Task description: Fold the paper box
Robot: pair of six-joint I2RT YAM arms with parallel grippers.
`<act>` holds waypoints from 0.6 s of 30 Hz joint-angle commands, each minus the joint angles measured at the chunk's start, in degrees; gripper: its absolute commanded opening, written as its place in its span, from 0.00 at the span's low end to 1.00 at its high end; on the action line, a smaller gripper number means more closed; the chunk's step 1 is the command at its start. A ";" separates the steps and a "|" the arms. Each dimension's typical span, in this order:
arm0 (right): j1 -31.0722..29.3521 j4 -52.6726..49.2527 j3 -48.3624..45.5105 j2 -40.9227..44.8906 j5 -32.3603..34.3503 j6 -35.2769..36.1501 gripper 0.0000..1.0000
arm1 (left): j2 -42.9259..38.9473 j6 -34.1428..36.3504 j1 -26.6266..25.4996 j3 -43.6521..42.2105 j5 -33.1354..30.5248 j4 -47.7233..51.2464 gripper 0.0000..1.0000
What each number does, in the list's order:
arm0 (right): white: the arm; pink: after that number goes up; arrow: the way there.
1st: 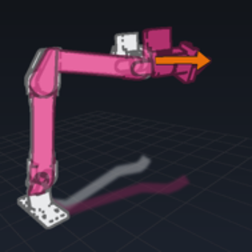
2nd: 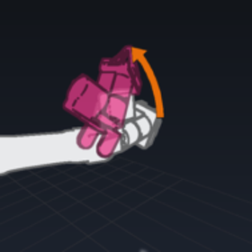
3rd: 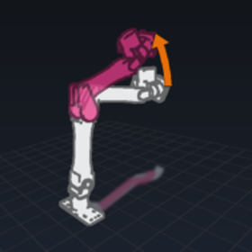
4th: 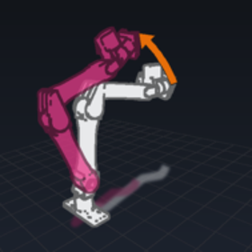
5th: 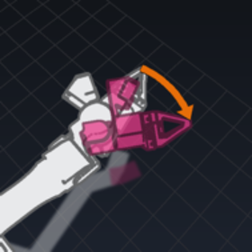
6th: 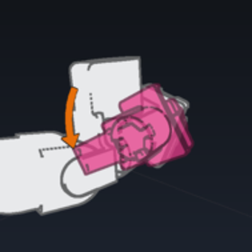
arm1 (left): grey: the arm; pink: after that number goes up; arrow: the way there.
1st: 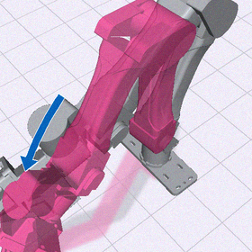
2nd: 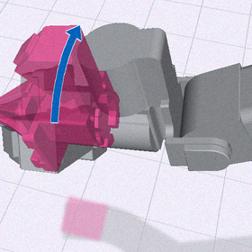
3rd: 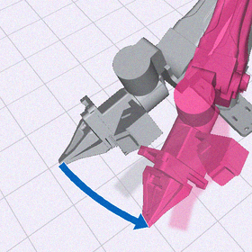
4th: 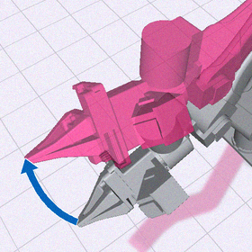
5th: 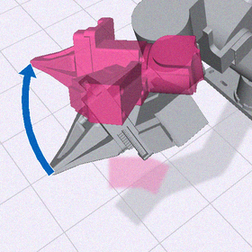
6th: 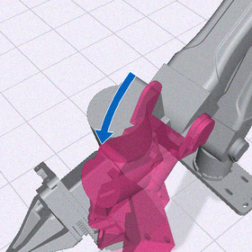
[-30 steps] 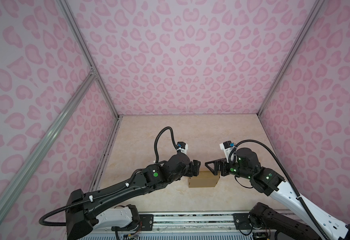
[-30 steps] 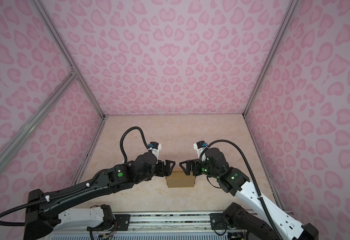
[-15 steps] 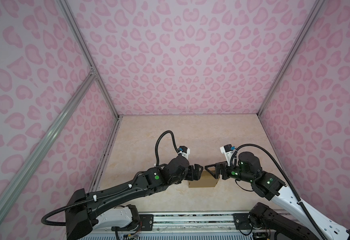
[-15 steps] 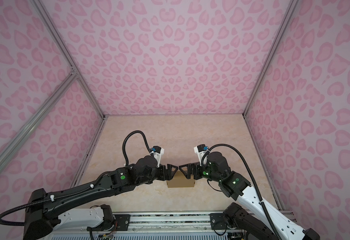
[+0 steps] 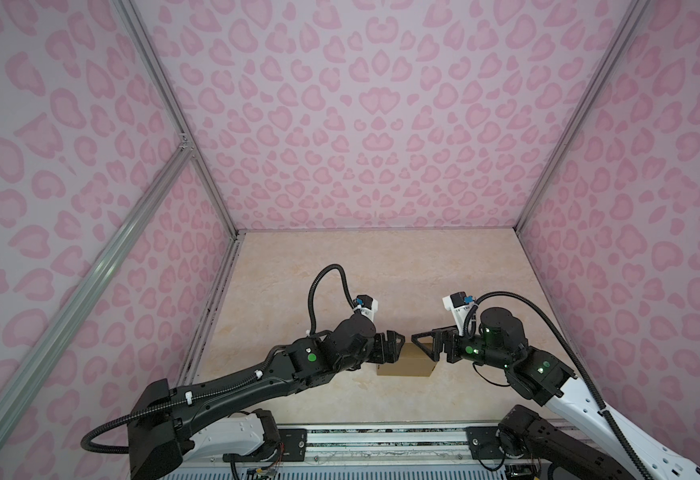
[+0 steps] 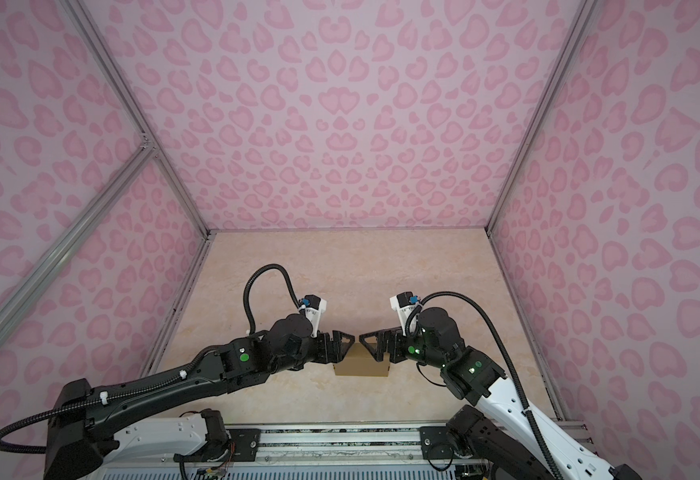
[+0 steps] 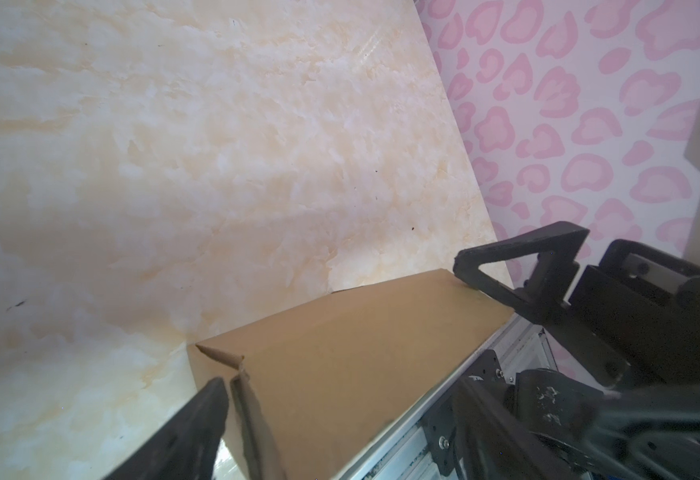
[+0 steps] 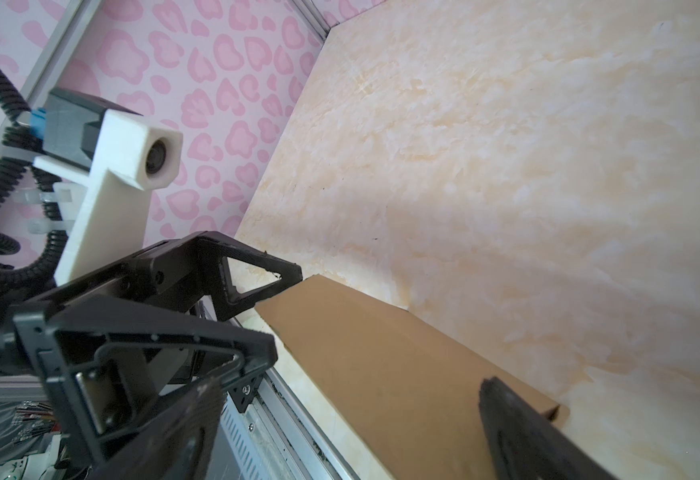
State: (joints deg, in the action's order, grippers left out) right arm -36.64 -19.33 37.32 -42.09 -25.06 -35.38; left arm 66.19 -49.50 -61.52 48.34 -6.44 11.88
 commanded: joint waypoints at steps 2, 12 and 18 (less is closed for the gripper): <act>0.28 -0.18 1.22 0.74 -0.13 0.49 0.98 | -1.34 -0.97 0.12 -0.17 0.22 -1.75 0.88; 0.35 2.89 0.17 1.55 -3.65 -2.49 0.97 | -2.83 -0.67 0.55 -0.13 3.00 -3.14 0.88; 0.41 3.20 -1.73 3.67 -4.42 -3.71 0.97 | -4.66 -1.64 0.56 -3.99 5.16 -8.33 0.88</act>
State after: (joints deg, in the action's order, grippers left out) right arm -36.27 -17.91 36.56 -38.92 -28.14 -38.02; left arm 62.30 -50.13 -60.97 45.43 -2.83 8.67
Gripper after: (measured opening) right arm 0.966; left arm 0.874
